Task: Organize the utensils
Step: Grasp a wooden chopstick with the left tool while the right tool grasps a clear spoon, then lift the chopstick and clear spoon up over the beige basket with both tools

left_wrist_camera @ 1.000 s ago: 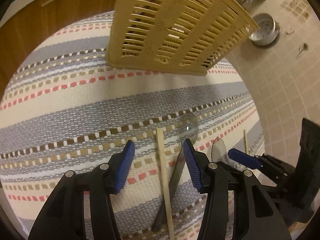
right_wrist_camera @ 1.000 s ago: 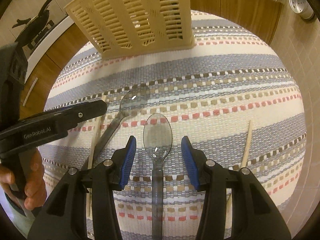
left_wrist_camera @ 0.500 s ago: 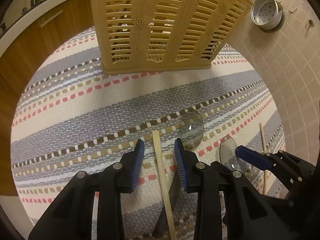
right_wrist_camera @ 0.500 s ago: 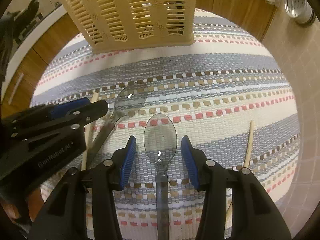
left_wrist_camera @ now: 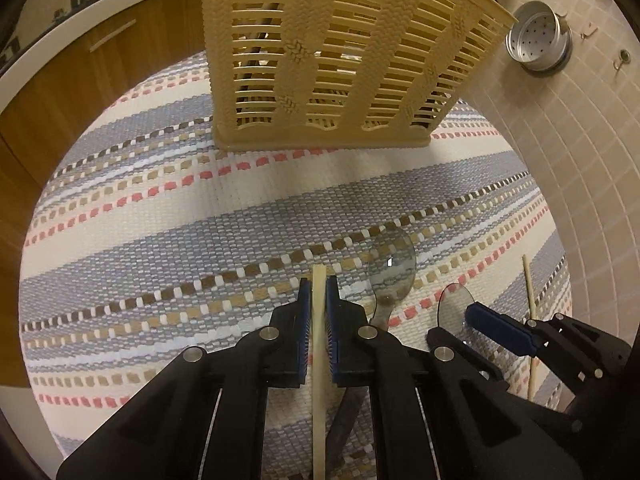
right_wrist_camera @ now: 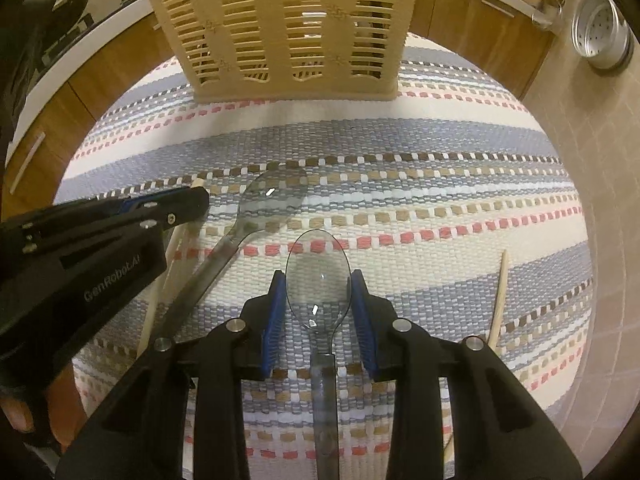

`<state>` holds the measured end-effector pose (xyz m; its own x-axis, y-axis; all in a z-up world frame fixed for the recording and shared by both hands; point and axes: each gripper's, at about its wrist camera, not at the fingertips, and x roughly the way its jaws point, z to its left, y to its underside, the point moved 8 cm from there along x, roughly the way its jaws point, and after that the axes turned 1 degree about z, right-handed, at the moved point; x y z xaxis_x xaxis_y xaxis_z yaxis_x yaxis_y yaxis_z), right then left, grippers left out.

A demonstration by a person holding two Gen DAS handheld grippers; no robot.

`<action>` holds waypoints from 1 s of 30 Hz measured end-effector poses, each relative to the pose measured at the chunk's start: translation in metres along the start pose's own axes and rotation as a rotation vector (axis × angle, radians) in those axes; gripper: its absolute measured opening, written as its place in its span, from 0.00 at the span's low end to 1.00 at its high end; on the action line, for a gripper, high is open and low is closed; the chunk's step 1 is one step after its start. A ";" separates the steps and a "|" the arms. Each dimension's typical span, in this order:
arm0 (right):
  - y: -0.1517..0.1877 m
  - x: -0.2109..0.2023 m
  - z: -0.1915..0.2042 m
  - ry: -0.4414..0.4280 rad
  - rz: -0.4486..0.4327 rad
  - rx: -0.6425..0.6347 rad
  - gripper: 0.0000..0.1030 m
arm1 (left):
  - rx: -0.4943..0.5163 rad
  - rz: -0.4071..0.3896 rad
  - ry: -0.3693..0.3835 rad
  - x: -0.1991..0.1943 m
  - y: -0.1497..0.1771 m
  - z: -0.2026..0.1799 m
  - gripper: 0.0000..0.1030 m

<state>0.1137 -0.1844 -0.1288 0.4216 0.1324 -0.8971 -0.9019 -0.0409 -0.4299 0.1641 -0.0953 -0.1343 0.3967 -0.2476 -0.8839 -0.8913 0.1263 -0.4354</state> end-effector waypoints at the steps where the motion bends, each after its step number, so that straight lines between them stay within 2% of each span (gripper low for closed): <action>1: 0.000 0.000 0.000 0.000 0.000 -0.005 0.29 | 0.002 -0.002 0.000 -0.001 0.000 0.000 0.05; 9: -0.001 0.003 0.004 -0.001 0.005 -0.025 0.29 | -0.011 -0.048 0.053 -0.006 0.007 0.006 0.05; 15: 0.001 -0.007 0.000 -0.111 -0.014 0.001 0.28 | -0.029 -0.087 0.109 -0.012 0.012 0.009 0.05; 23: -0.001 -0.027 -0.006 -0.146 -0.076 0.009 0.28 | -0.024 -0.191 0.159 -0.042 0.010 0.010 0.05; 30: -0.006 -0.060 -0.005 -0.152 -0.178 0.005 0.28 | -0.020 -0.345 0.196 -0.093 -0.004 0.008 0.05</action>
<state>0.0938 -0.1974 -0.0730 0.5553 0.2847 -0.7814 -0.8154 0.0012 -0.5790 0.1326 -0.0656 -0.0520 0.6263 -0.4508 -0.6360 -0.7177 -0.0148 -0.6962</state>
